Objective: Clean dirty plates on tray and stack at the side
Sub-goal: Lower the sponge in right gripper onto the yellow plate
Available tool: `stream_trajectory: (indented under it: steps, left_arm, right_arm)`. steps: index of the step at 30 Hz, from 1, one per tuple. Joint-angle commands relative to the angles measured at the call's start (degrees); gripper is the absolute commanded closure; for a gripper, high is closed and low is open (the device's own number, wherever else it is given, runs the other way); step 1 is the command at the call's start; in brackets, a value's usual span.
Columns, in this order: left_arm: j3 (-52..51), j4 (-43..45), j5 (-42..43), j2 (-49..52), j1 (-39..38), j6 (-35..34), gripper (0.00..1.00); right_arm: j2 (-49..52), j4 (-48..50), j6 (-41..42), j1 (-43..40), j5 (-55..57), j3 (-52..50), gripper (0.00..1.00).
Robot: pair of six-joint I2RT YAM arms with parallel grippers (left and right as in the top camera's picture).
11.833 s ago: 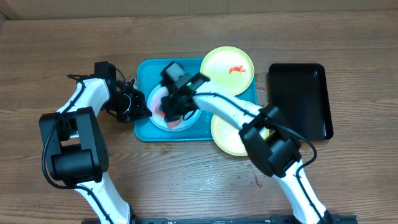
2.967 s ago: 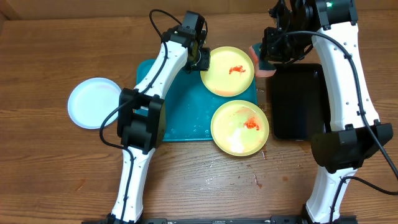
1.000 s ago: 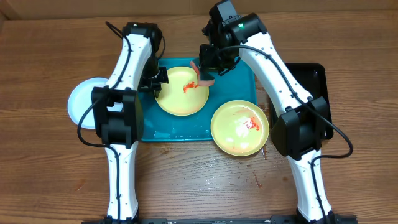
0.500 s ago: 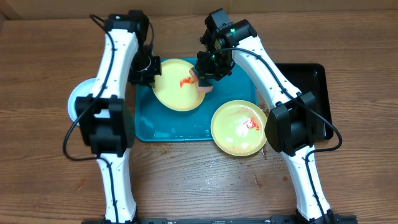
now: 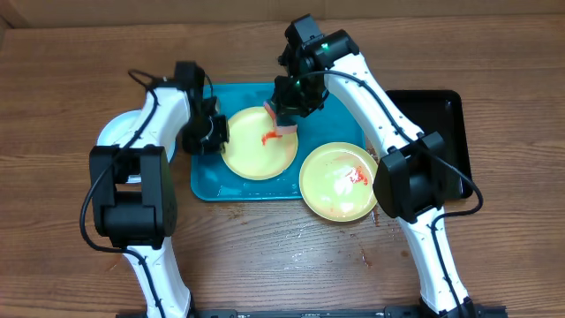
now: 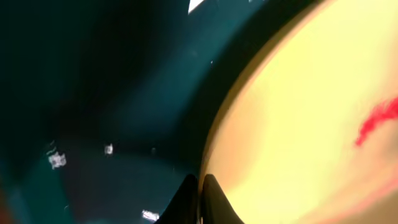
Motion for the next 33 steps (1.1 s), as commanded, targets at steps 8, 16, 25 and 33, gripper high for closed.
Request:
stream_trajectory:
  steps: [8, 16, 25, 33]
  left_arm:
    - [-7.8, 7.7, 4.5, -2.5, 1.2, 1.1, 0.96]
    - [-7.8, 6.6, 6.1, -2.6, 3.6, 1.1, 0.96]
    - [-7.8, 5.1, 7.4, -2.6, 4.1, 1.6, 0.96]
    - [-6.7, 4.9, 11.0, -3.1, 4.1, 3.9, 0.96]
  right_arm:
    - [0.2, 1.4, -0.8, 2.3, 5.9, -1.2, 0.96]
    - [0.2, 4.5, 1.5, 2.3, 9.0, -8.4, 0.96]
    - [0.2, 11.2, 1.4, 2.7, 7.8, -16.4, 0.96]
    - [0.2, 16.3, 1.5, 6.1, 3.3, -17.1, 0.96]
